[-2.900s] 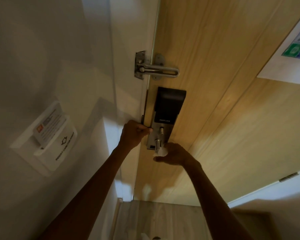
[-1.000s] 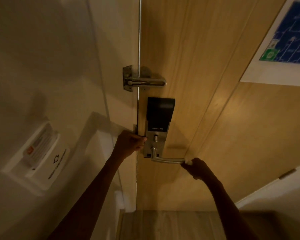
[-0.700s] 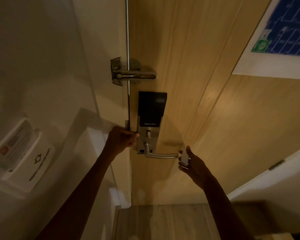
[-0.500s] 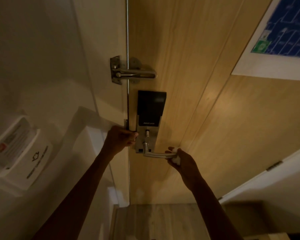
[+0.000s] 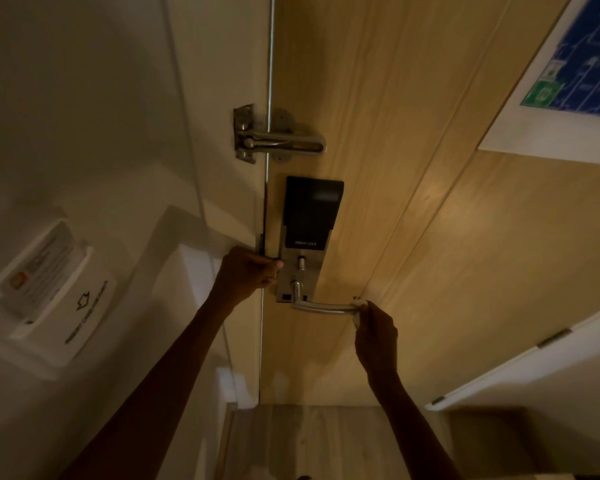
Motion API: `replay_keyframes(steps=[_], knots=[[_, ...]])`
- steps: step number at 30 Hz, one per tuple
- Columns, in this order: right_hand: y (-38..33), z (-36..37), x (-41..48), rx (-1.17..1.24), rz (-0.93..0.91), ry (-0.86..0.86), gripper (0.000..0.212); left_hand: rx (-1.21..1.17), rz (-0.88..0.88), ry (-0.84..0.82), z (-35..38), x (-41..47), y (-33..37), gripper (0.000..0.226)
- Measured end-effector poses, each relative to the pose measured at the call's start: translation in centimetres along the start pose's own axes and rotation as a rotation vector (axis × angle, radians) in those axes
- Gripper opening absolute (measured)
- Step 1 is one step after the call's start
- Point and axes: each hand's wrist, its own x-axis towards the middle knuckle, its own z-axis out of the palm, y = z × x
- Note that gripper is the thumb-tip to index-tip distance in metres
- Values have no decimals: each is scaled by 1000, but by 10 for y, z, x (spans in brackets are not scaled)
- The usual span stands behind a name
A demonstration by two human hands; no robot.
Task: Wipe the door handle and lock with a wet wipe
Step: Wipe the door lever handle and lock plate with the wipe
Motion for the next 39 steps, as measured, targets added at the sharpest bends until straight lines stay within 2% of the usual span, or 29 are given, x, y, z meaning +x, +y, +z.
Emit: replay_keyframes(steps=[2, 6, 9, 11, 13, 15, 17, 19, 25, 29, 33, 35, 39], knots=[[-2, -11, 5, -55, -97, 63, 26, 3, -1, 0, 0, 1, -1, 20], [-24, -22, 23, 71, -160, 89, 29, 4, 4, -21, 1, 1, 1, 17], [-26, -20, 28, -71, -190, 199, 25, -14, 5, -21, 1, 0, 2, 21], [-17, -18, 28, -90, -64, 133, 27, -21, 3, -3, 1, 0, 1, 24], [-8, -14, 22, -75, 41, -4, 27, 9, 9, -5, 2, -1, 2, 24], [-7, -15, 14, -132, -97, 12, 16, 31, 18, -18, 1, 1, 0, 23], [-17, -19, 11, -174, -295, 133, 16, 18, 33, -31, 0, 4, -4, 23], [-28, -16, 14, -146, -388, 159, 19, 14, 26, -28, 0, 5, -7, 21], [-49, 16, 10, -144, -395, 91, 13, 34, 41, -15, -1, 3, -8, 23], [-56, 35, 9, -100, -341, 13, 19, -6, 19, -22, -1, 6, -9, 26], [-59, 57, -5, -58, -337, 32, 4, -108, 22, -47, -2, 5, -10, 12], [-52, 61, -10, -54, -405, 47, 7, -135, 37, -49, -2, 6, -13, 8], [-36, 55, -13, -94, -486, -60, 20, -66, 51, -48, -1, 11, -19, 21]])
